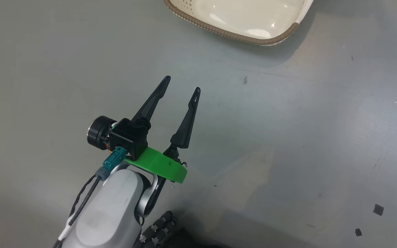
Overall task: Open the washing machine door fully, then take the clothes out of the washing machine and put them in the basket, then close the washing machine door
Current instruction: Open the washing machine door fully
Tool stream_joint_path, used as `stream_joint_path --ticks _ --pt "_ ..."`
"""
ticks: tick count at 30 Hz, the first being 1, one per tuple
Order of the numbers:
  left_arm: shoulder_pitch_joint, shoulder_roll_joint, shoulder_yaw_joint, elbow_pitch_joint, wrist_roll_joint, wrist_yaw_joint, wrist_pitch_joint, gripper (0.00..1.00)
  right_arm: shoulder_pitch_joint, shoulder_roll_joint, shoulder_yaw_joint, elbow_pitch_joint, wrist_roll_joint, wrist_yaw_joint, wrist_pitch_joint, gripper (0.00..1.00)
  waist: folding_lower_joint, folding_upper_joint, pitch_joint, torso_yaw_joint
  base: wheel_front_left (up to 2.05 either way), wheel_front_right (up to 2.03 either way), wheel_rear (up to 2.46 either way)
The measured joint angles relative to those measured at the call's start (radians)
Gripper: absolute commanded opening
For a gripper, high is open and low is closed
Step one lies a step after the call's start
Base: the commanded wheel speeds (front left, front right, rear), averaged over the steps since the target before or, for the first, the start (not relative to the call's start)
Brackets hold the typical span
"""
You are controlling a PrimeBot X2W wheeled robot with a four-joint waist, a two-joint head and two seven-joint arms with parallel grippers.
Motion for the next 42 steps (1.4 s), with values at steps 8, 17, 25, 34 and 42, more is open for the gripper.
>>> stream_joint_path --ticks 8,17,25,34,42 --pt "-0.001 0.000 0.001 0.000 -0.006 0.009 0.000 1.00 0.002 -0.005 -0.004 0.039 0.000 0.000 0.027 0.00 0.0000 0.0000 -0.023 -0.005 0.00 0.00 0.00" --pt "-0.001 0.000 0.000 0.005 -0.006 0.013 0.000 1.00 0.036 -0.012 -0.006 0.085 0.000 0.000 0.074 0.00 0.0000 0.0000 -0.049 -0.011 0.00 0.00 0.00" --pt "-0.001 0.000 0.002 0.010 -0.006 0.016 0.000 1.00 0.081 -0.007 -0.007 0.110 -0.001 0.000 0.105 0.00 0.0000 0.0000 -0.074 -0.015 0.00 0.00 0.00" --pt "0.000 0.000 0.001 0.017 0.002 0.017 0.000 1.00 0.149 0.006 -0.020 0.115 0.021 0.002 0.122 0.00 0.0000 0.0000 -0.111 -0.023 0.00 0.00 0.00" --pt "0.002 0.000 0.009 0.025 0.018 0.017 0.000 1.00 0.216 0.020 -0.021 0.123 0.040 0.012 0.144 0.00 0.0000 0.0000 -0.153 -0.034 0.00 0.00 0.00"
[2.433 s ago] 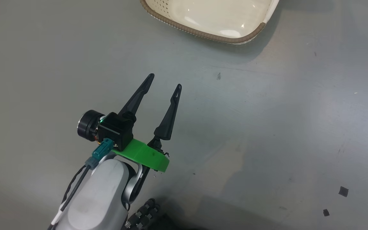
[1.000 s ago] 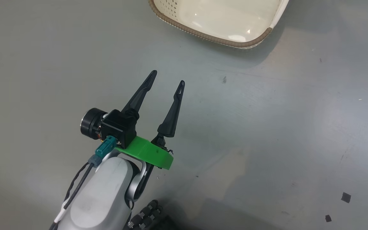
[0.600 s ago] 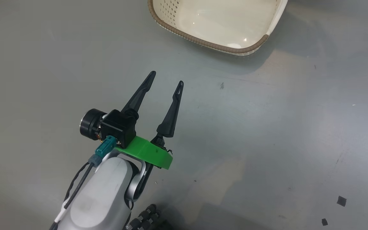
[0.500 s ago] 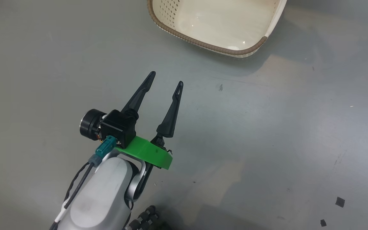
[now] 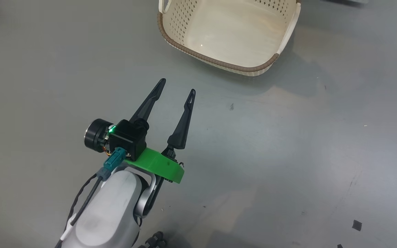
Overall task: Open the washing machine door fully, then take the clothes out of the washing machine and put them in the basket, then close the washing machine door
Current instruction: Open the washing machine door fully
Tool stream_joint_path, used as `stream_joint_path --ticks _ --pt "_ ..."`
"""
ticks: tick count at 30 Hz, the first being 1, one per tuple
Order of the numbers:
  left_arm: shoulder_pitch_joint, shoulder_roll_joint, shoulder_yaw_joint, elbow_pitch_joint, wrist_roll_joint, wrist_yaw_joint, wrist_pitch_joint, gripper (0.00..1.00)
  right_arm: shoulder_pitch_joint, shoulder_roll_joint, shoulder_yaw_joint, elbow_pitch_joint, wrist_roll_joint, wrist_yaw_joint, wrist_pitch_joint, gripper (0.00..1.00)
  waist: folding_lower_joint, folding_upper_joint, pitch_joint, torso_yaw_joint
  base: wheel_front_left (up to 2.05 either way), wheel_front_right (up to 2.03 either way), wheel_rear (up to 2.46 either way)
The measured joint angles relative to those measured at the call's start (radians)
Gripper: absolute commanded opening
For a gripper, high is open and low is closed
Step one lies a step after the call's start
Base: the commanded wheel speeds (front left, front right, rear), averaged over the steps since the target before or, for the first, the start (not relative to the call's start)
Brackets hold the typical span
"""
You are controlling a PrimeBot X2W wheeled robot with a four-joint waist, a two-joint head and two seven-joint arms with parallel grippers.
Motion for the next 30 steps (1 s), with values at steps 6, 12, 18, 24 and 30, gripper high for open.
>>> stream_joint_path --ticks 6,12,18,24,30 --pt "0.014 0.000 0.002 0.004 0.007 0.000 0.000 1.00 0.055 0.014 -0.015 0.005 0.021 0.017 0.003 0.00 0.0000 0.0000 -0.036 -0.010 0.00 0.00 0.00" --pt "0.044 0.001 0.019 0.012 0.007 0.008 0.000 1.00 0.124 0.017 -0.037 0.015 0.041 0.026 0.003 0.00 0.0000 0.0000 -0.078 -0.017 0.00 0.00 0.00" --pt "0.080 0.002 0.037 0.023 0.025 0.009 0.000 1.00 0.134 0.031 -0.031 0.013 0.055 0.026 0.017 0.00 0.0000 0.0000 -0.112 -0.028 0.00 0.00 0.00" --pt "0.082 0.002 0.045 0.023 0.030 0.009 0.000 1.00 0.134 0.033 -0.023 0.005 0.056 0.025 0.017 0.00 0.0000 0.0000 -0.121 -0.038 0.00 0.00 0.00" --pt "0.082 0.002 0.048 0.020 0.030 0.009 0.000 1.00 0.151 0.036 0.020 -0.041 0.020 0.062 -0.002 0.00 0.0000 0.0000 -0.123 -0.042 0.00 0.00 0.00"
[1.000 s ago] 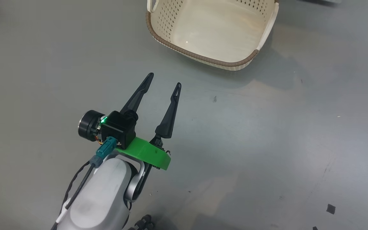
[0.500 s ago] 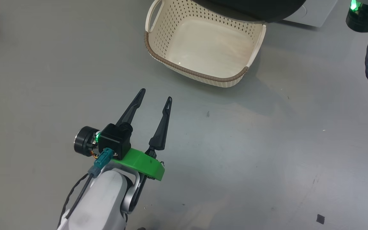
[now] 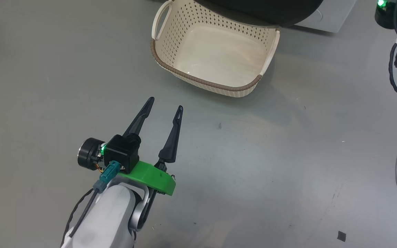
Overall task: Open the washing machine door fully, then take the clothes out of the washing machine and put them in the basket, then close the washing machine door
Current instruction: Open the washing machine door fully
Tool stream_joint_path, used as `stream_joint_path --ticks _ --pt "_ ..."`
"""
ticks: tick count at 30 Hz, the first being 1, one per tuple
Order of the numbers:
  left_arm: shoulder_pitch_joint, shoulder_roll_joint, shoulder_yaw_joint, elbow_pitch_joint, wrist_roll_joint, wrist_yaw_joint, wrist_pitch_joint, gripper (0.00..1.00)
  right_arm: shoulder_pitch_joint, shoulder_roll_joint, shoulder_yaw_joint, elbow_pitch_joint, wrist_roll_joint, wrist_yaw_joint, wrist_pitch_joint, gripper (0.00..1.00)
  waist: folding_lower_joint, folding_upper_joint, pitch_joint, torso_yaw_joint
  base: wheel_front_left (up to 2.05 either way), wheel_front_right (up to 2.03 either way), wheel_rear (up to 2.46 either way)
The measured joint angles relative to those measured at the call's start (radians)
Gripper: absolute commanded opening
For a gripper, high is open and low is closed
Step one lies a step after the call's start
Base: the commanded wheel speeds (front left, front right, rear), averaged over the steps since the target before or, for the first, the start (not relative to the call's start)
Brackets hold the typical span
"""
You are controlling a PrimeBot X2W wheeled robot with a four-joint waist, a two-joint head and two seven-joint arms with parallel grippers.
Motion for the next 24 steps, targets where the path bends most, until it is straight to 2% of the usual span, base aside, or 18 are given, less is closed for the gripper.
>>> stream_joint_path --ticks 3,4,9,11,17,24 --pt "0.002 0.000 0.003 0.002 0.000 0.000 0.000 1.00 0.038 -0.012 0.039 -0.024 -0.049 0.059 -0.026 0.00 0.0000 0.0000 -0.010 -0.001 0.00 0.00 0.00" --pt "0.002 0.000 0.003 0.002 0.000 0.000 0.000 1.00 0.038 -0.012 0.039 -0.024 -0.049 0.059 -0.026 0.00 0.0000 0.0000 -0.010 -0.001 0.00 0.00 0.00" --pt "0.008 0.000 0.018 0.003 0.000 0.000 0.000 1.00 0.121 -0.067 0.123 -0.086 -0.172 0.184 -0.114 0.00 0.0000 0.0000 -0.035 -0.005 0.00 0.00 0.00" --pt "0.018 0.000 0.029 0.006 0.001 0.000 0.000 1.00 0.149 -0.091 0.154 -0.123 -0.226 0.195 -0.169 0.00 0.0000 0.0000 -0.047 -0.008 0.00 0.00 0.00" --pt "0.031 0.002 0.070 0.019 0.054 0.005 0.000 1.00 0.239 -0.126 0.277 -0.230 -0.366 0.192 -0.301 0.00 0.0000 0.0000 -0.086 -0.029 0.00 0.00 0.00" --pt "0.046 0.003 0.134 0.024 0.066 0.008 0.000 1.00 0.362 -0.146 0.410 -0.384 -0.420 0.183 -0.455 0.00 0.0000 0.0000 -0.134 -0.069 0.00 0.00 0.00"
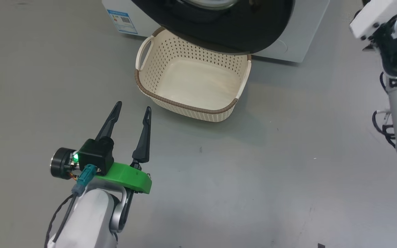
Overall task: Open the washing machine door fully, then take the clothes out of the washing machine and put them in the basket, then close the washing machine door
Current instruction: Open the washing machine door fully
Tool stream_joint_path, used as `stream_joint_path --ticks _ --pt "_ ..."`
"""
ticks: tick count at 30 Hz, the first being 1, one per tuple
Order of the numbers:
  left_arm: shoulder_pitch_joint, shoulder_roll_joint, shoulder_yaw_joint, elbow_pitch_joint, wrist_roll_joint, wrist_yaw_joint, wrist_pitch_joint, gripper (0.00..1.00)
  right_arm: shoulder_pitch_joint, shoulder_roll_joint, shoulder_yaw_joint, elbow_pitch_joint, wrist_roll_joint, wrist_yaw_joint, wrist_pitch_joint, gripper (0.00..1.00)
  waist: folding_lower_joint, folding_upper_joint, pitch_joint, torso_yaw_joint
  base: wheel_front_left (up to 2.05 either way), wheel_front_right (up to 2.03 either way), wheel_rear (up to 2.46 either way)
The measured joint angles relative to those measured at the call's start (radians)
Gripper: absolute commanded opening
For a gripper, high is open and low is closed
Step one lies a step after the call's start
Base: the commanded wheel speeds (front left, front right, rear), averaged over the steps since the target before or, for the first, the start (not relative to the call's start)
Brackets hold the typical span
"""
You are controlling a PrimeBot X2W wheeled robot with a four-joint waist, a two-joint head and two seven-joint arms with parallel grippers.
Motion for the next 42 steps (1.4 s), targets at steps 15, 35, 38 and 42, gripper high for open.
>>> stream_joint_path --ticks 15,35,38,42 --pt "0.065 0.022 0.079 -0.021 0.031 0.001 0.000 1.00 0.330 -0.080 0.094 -0.115 -0.147 0.000 -0.279 0.00 0.0000 0.0000 -0.082 -0.109 0.00 0.00 0.00" --pt "0.100 0.021 0.143 -0.057 0.050 -0.011 0.000 1.00 0.599 -0.049 0.050 -0.170 -0.199 -0.053 -0.546 1.00 0.0000 0.0000 -0.106 -0.161 0.00 0.00 0.00" --pt "0.104 0.020 0.148 -0.057 0.052 -0.018 0.000 1.00 0.612 -0.049 0.049 -0.174 -0.199 -0.053 -0.561 1.00 0.0000 0.0000 -0.106 -0.162 0.00 0.00 0.00" --pt "0.115 0.020 0.156 -0.055 0.057 -0.021 0.000 1.00 0.629 -0.048 0.049 -0.179 -0.201 -0.055 -0.571 1.00 0.0000 0.0000 -0.110 -0.162 0.00 0.00 0.00"
